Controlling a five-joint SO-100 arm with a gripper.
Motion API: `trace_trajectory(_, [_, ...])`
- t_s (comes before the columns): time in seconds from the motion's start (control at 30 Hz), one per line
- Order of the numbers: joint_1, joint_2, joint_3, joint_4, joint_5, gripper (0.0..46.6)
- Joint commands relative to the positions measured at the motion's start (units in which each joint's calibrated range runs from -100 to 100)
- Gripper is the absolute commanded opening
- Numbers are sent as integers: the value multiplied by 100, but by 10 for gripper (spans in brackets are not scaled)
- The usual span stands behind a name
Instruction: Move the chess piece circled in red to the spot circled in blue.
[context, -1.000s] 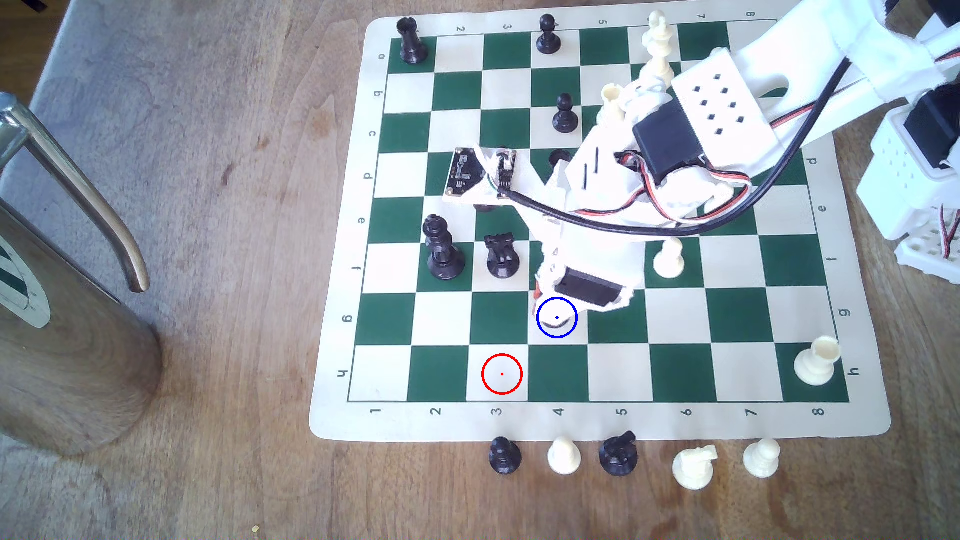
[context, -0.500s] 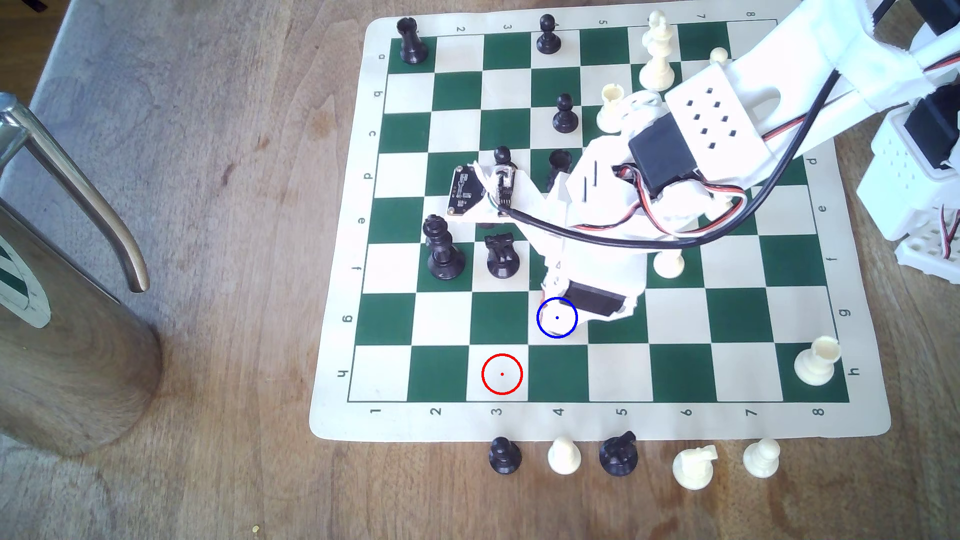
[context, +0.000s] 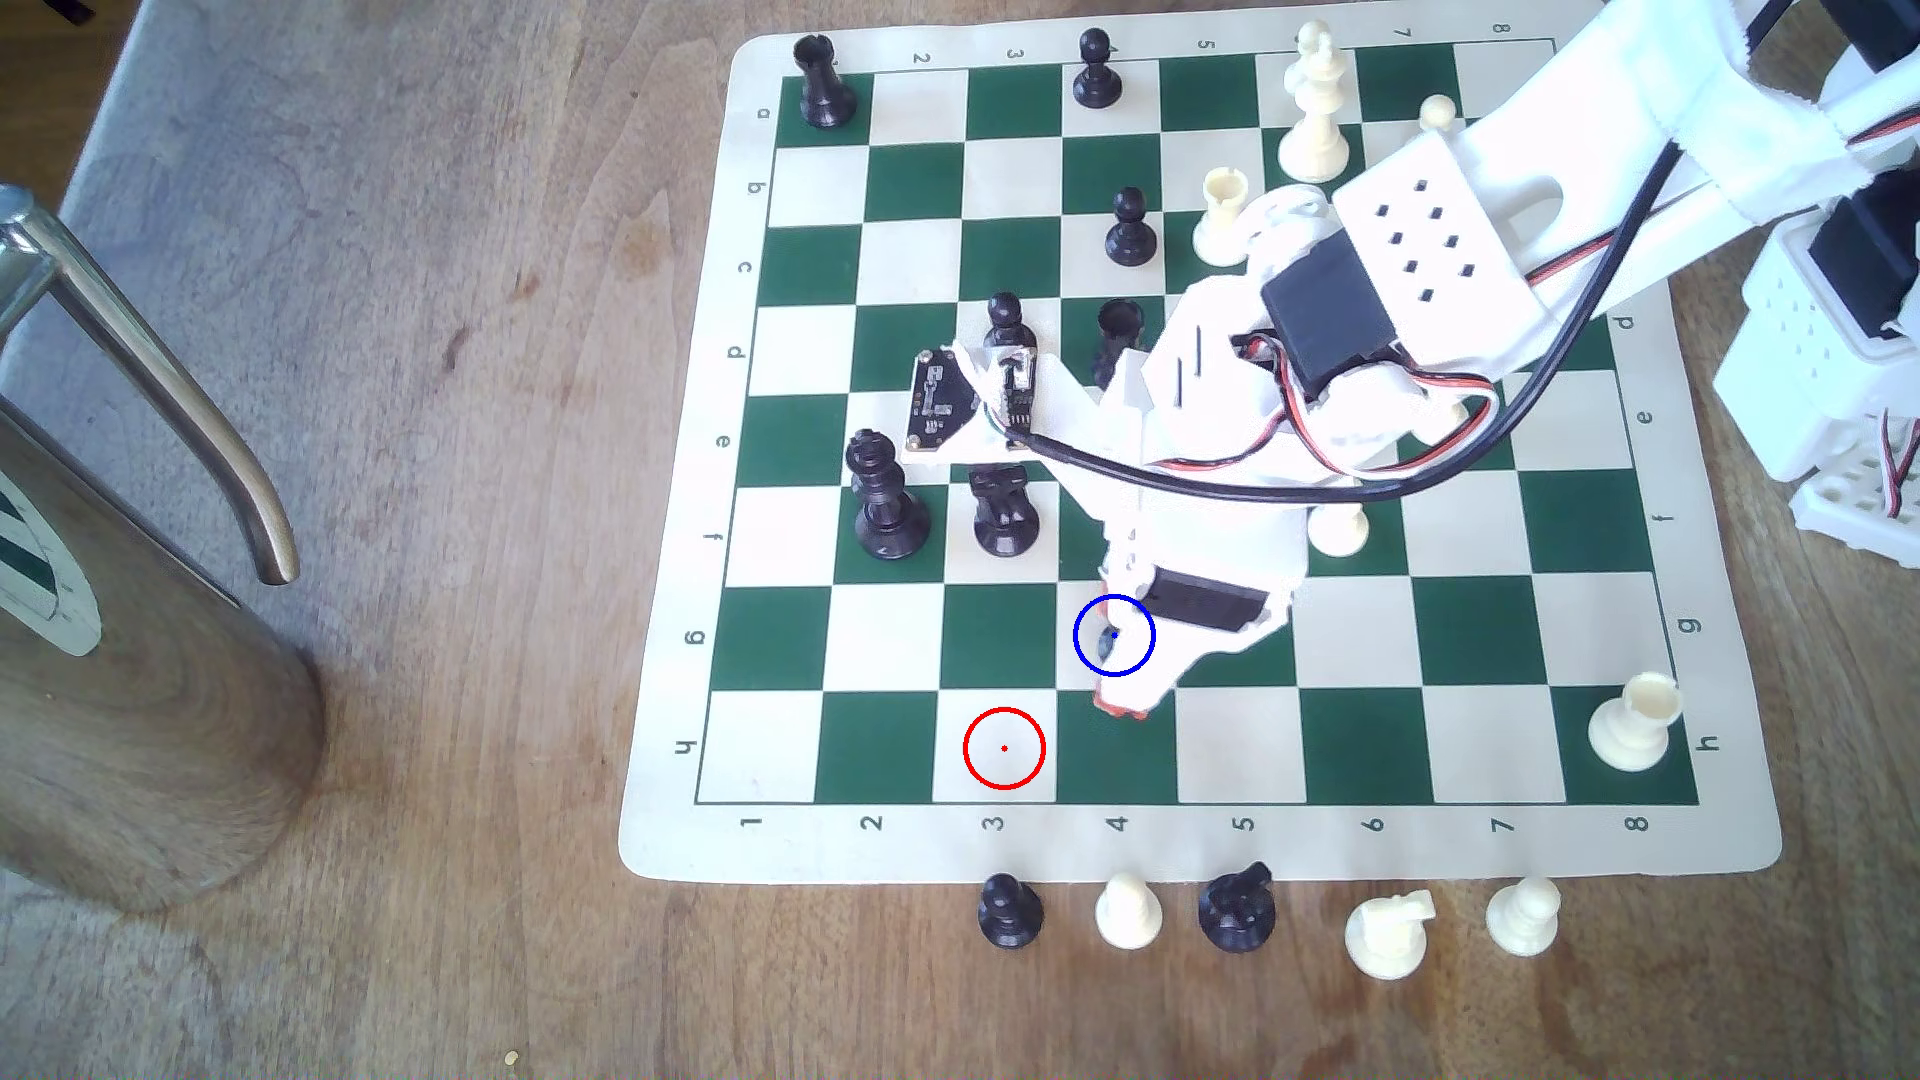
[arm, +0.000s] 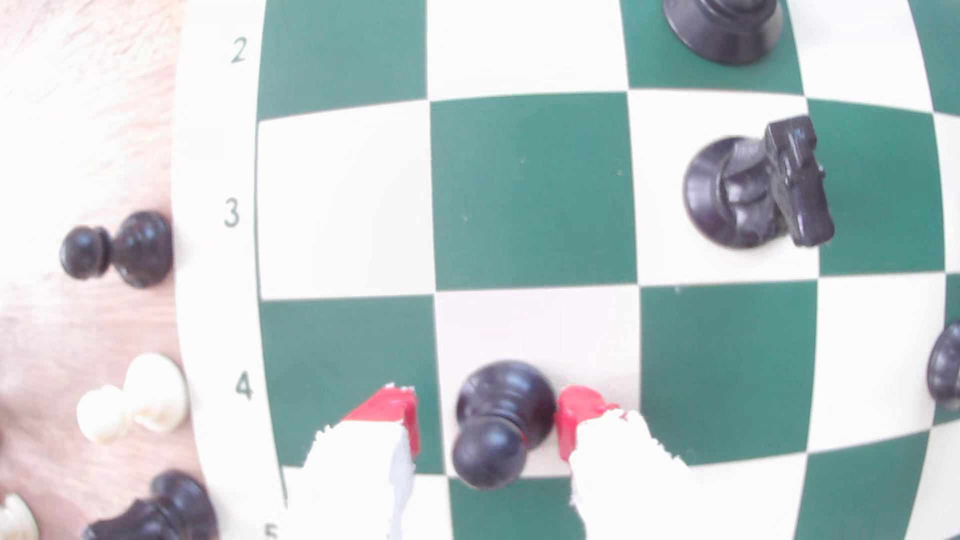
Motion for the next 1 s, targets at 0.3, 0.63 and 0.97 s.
trace_trajectory(0.3, [44, -652, -77, 634, 54, 161])
trace_trajectory(0.63, [-18, -2002, 168, 1560, 54, 160])
trace_trajectory(0.97, [-73, -5372, 1809, 3091, 98, 123])
